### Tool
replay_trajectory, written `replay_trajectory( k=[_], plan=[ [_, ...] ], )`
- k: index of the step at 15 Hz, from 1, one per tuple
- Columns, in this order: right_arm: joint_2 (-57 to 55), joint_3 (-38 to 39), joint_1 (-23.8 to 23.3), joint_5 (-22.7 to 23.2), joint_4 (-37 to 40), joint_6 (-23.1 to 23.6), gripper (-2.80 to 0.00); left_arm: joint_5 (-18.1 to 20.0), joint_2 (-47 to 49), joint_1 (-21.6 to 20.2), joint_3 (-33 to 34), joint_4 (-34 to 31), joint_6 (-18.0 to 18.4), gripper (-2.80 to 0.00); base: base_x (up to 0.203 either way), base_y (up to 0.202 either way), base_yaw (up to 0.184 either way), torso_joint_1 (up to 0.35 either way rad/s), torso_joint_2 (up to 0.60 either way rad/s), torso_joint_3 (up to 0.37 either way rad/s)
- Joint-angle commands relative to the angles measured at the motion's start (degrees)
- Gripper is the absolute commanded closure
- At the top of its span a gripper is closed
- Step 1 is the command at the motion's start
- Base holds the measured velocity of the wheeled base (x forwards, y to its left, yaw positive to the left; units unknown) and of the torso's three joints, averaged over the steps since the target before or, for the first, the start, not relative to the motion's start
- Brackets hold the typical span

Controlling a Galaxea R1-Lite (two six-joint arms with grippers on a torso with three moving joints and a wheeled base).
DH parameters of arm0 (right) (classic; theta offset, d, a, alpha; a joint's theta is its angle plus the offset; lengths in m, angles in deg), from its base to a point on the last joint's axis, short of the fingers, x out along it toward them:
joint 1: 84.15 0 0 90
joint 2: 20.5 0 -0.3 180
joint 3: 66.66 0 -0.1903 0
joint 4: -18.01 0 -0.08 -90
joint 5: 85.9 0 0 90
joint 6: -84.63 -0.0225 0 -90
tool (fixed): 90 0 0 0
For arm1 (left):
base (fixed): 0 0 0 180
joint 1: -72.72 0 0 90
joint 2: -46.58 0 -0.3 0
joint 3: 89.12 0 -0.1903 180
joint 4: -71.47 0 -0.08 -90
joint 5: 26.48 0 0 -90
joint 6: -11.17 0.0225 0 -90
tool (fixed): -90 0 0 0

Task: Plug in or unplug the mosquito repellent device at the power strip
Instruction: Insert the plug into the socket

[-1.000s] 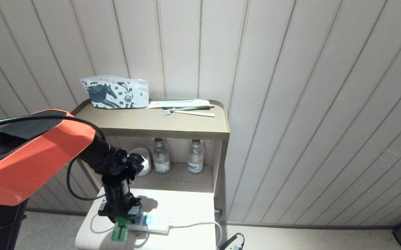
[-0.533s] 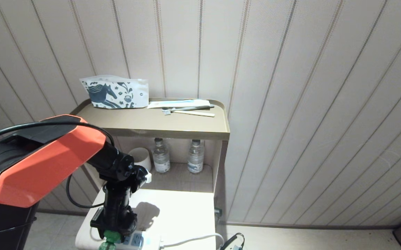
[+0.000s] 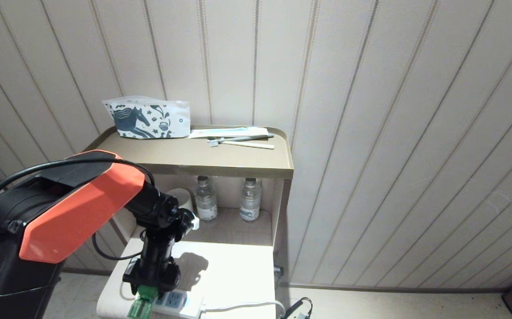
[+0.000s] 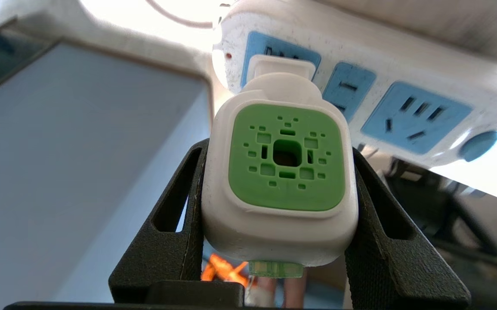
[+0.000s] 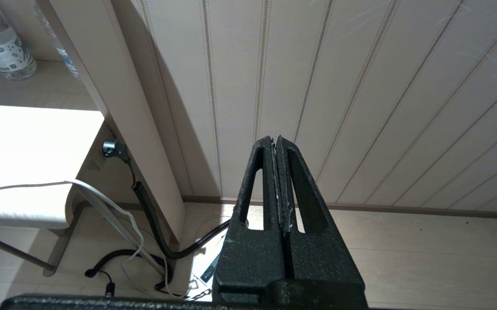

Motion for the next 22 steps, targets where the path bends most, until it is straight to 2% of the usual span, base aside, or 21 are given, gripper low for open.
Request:
replay_trajectory(
  k=[1, 13, 17, 22],
  plan=[
    [-0.10, 0.00, -0.05, -0.01, -0.01, -0.06, 0.00, -0.07, 0.64, 0.05, -3.59, -0.08, -0.17, 0.00, 0.000, 0.000, 0.000, 0.000, 0.00, 0.000],
    [-0.10, 0.00, -0.05, -0.01, 0.03, -0.06, 0.00, -0.30, 3.72, -1.36, -5.41, 0.01, 0.36, 0.00, 0.000, 0.000, 0.000, 0.000, 0.00, 0.000],
    [-0.10, 0.00, 0.01, -0.01, -0.01, 0.02, 0.00, -0.55, 3.97, -1.71, -6.19, 4.14, 0.68, 0.00, 0.000, 0.000, 0.000, 0.000, 0.00, 0.000],
    [-0.10, 0.00, 0.00, -0.01, -0.01, 0.03, 0.00, -0.47, 4.68, -2.50, -7.26, 3.61, 0.71, 0.00, 0.000, 0.000, 0.000, 0.000, 0.00, 0.000]
  ],
)
